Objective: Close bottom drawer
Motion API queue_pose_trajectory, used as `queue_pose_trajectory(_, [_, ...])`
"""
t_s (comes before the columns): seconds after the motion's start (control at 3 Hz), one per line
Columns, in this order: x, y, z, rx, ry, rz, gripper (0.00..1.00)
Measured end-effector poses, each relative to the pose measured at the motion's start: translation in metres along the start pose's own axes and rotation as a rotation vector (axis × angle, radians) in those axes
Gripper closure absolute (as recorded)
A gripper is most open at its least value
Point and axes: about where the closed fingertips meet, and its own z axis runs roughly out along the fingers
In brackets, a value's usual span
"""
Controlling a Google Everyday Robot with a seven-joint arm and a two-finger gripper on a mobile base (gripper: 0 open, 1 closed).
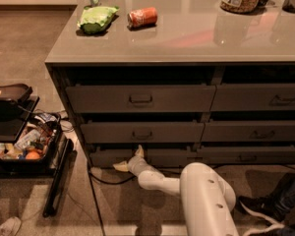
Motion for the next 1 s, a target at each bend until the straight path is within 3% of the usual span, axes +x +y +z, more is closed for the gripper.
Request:
queue_pose_trajectory(0.33, [-0.014,0.002,-0.018,0.039,-0.012,-0.031,0.0])
queue_pose_trajectory(1.0, [0.003,0.014,-0.036,0.043,0.02,0.027,0.0])
